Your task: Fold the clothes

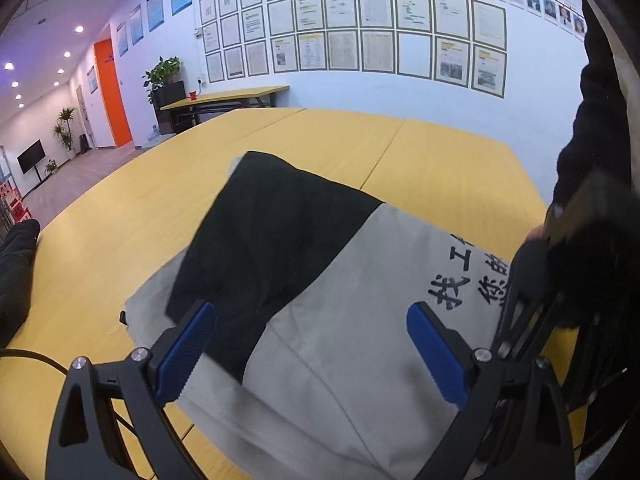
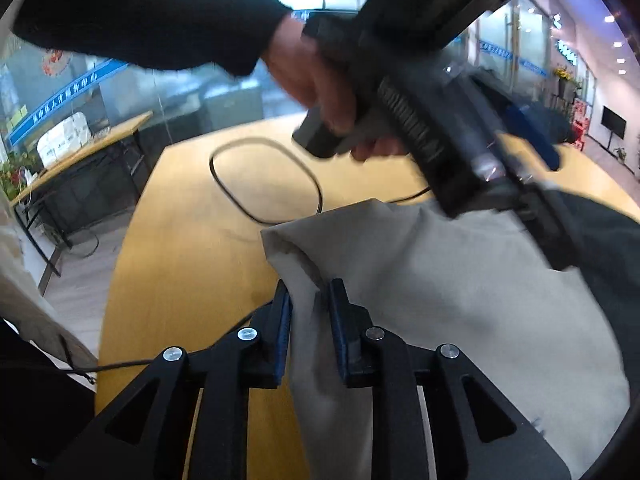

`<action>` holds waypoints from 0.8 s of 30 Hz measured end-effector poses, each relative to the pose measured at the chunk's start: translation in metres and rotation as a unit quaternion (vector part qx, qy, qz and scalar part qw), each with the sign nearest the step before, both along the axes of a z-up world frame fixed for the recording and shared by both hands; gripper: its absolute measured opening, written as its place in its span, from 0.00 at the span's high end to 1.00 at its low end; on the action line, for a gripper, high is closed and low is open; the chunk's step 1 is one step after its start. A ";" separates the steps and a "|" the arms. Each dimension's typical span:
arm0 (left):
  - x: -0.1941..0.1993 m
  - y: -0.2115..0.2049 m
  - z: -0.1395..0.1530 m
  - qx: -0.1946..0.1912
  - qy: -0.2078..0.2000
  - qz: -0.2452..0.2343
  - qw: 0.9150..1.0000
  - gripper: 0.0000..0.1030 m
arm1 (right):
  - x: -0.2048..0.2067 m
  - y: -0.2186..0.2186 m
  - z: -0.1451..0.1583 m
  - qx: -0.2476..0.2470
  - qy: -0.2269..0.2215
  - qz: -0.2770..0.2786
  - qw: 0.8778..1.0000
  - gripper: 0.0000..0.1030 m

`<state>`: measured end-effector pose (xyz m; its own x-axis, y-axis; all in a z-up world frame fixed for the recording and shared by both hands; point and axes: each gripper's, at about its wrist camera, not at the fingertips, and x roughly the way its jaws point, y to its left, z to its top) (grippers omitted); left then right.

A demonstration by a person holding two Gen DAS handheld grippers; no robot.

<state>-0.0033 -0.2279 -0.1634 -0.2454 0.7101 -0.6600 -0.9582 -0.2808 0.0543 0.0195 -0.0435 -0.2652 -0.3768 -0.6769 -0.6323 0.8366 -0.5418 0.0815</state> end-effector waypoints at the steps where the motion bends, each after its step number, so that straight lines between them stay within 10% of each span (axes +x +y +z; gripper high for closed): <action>1: 0.002 -0.001 -0.002 -0.001 -0.001 0.004 1.000 0.04 | 0.003 0.008 0.007 -0.006 0.007 -0.008 1.000 0.82; 6: 0.008 -0.016 0.007 0.009 -0.013 0.037 0.999 0.04 | 0.009 0.052 0.045 -0.022 0.018 -0.065 0.997 0.78; 8: 0.015 -0.029 0.013 0.017 -0.025 0.052 0.998 0.04 | 0.001 0.073 0.054 -0.028 0.010 -0.095 0.995 0.51; 13: 0.032 -0.045 -0.003 -0.002 -0.086 0.077 0.993 0.03 | -0.063 0.118 0.052 -0.045 -0.057 -0.187 0.980 0.27; 24: 0.045 -0.047 -0.042 0.020 -0.143 0.080 0.986 0.03 | -0.167 0.046 0.010 -0.011 -0.329 -0.315 0.890 0.10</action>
